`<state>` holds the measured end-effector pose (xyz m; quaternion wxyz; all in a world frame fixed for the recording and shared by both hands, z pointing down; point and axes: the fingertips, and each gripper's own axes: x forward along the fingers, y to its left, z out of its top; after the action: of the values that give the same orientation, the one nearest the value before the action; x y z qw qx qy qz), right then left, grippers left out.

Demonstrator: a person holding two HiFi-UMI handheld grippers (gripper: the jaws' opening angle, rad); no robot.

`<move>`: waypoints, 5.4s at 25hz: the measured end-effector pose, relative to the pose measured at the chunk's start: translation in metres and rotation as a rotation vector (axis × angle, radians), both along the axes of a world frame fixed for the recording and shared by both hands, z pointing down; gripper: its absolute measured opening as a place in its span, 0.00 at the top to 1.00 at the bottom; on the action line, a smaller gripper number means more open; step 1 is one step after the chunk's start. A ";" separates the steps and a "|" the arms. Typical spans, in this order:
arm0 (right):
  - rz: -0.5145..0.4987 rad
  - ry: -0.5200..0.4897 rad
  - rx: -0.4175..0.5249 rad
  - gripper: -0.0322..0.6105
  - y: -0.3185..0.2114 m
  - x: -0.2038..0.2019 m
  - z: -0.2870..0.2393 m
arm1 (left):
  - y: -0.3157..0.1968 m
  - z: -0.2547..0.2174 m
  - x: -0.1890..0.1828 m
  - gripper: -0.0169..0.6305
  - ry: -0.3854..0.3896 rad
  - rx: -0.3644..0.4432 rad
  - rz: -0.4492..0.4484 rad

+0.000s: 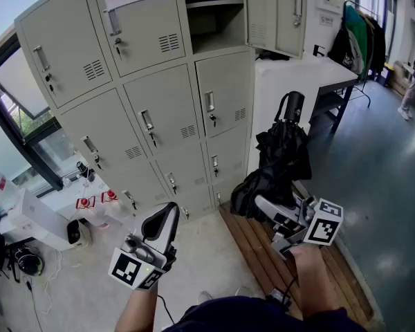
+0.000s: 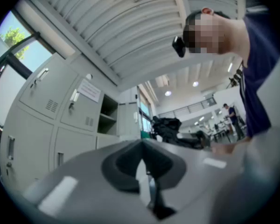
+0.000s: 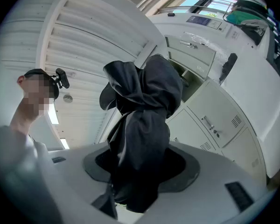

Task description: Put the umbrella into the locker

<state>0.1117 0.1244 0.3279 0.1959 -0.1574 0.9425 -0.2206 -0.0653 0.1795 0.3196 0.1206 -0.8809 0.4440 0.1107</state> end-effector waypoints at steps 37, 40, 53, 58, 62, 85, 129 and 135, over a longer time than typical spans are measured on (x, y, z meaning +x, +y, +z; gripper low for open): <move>0.094 0.278 0.121 0.61 -0.070 0.053 -0.022 | -0.038 -0.021 0.062 0.97 -0.009 0.058 -0.019; 0.116 0.352 0.150 0.61 -0.095 0.045 -0.025 | -0.060 -0.018 0.054 0.97 0.006 0.062 -0.009; 0.206 0.492 0.183 0.61 -0.247 -0.027 -0.058 | -0.206 -0.023 -0.030 0.97 -0.012 0.065 0.035; 0.239 0.553 0.171 0.61 -0.300 -0.052 -0.065 | -0.253 -0.033 -0.061 0.97 0.008 0.068 0.076; 0.280 0.692 0.169 0.61 -0.340 -0.059 -0.074 | -0.281 -0.031 -0.084 0.97 0.001 0.067 0.115; 0.376 1.459 0.064 0.62 -0.530 -0.064 -0.153 | -0.334 -0.022 -0.109 0.97 0.071 0.078 0.230; 0.248 1.571 0.039 0.62 -0.690 -0.132 -0.135 | -0.371 -0.011 -0.089 0.97 0.079 -0.001 0.045; 0.252 1.549 0.056 0.60 -0.689 -0.133 -0.130 | -0.368 -0.009 -0.084 0.97 0.076 -0.007 0.041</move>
<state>-0.0214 -0.5651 0.1978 -0.4896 -0.3672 0.7908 -0.0003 -0.1488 -0.1888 0.3109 0.0983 -0.8854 0.4306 0.1450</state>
